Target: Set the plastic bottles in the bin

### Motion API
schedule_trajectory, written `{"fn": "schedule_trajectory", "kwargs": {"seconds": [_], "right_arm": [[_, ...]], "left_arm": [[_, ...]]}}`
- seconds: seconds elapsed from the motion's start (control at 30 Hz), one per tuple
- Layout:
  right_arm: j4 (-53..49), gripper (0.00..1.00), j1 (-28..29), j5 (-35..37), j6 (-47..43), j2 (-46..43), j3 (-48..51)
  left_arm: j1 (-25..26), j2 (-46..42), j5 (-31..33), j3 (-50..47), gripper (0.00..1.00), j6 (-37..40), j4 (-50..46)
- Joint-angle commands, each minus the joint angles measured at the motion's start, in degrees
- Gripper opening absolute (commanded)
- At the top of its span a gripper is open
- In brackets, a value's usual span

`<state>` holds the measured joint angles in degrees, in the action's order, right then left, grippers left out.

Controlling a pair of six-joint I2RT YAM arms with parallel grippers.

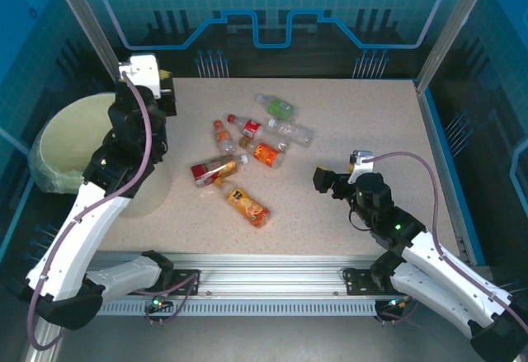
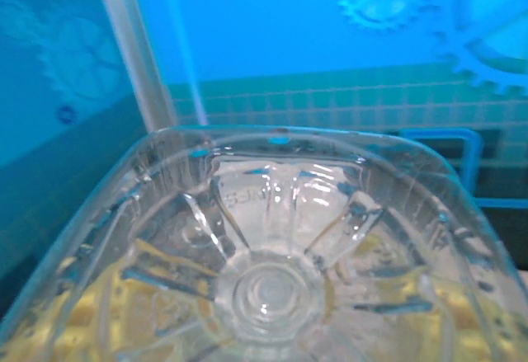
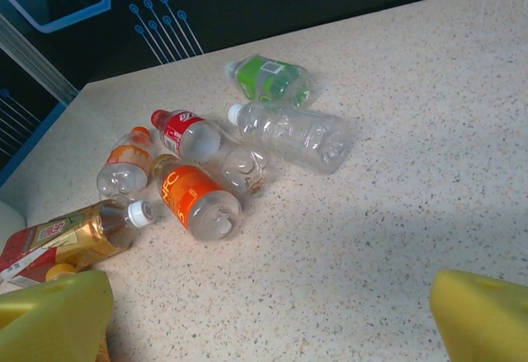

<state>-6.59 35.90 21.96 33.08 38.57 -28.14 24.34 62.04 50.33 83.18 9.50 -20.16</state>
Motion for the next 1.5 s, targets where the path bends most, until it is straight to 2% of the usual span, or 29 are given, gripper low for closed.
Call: {"fn": "schedule_trajectory", "kwargs": {"seconds": [0.0, 0.2, 0.43, 0.67, 0.8, 1.0, 1.13, 1.3, 1.47], "right_arm": [[0.1, 1.00, -0.8, -2.5, 0.0, 0.7, -0.7], [4.2, 1.00, -1.1, -17.6, -7.4, 3.4, -3.2], [6.8, 1.00, -1.2, -18.2, -8.1, 7.5, -5.3], [4.5, 1.00, -1.5, -20.7, -7.9, 11.5, -8.4], [4.8, 1.00, -1.6, -21.4, -7.0, 13.2, -9.1], [3.0, 1.00, -2.2, -21.9, -6.6, 14.6, -10.7], [2.7, 1.00, -2.3, -22.2, -5.3, 15.3, -10.9], [2.6, 1.00, -2.3, -22.4, -4.3, 16.3, -11.3], [1.5, 1.00, -2.4, -22.1, -4.4, 16.9, -11.9]], "left_arm": [[-5.8, 0.6, 2.8, 2.0, 0.51, 3.9, 3.9], [-15.4, 0.6, 1.3, 0.6, 0.51, -0.8, -0.5], [-26.5, -0.4, -2.7, -4.3, 0.51, -7.9, -6.3], [-40.4, 0.7, -14.1, -6.8, 0.51, -20.0, -14.7], [-46.0, 4.1, -18.5, -5.9, 0.50, -28.7, -22.7], [-48.4, 7.8, -20.7, -5.7, 0.54, -31.6, -28.3], [-49.3, 8.9, -23.5, -6.8, 0.56, -32.9, -28.4], [-50.2, 10.4, -23.4, -8.7, 0.56, -35.4, -28.3], [-50.4, 11.7, -23.2, -8.4, 0.68, -36.8, -29.5]]}}
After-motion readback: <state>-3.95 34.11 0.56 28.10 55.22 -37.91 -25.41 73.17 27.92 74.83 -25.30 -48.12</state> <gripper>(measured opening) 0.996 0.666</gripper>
